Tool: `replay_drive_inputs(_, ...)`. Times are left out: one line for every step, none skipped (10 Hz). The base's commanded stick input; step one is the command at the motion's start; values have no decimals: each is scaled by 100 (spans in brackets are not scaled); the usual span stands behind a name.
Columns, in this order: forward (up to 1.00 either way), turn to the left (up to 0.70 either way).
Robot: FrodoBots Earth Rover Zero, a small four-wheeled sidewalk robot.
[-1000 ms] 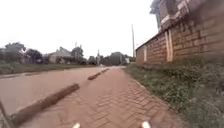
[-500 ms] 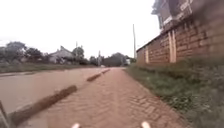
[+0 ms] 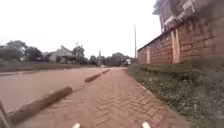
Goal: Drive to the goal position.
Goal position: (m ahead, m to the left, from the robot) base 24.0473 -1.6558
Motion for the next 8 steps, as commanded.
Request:
replay_drive_inputs(50, 0)
replay_drive_inputs(50, 0)
replay_drive_inputs(50, 0)
replay_drive_inputs(50, 0)
replay_drive_inputs(50, 0)
replay_drive_inputs(50, 0)
replay_drive_inputs(50, 0)
replay_drive_inputs(50, 0)
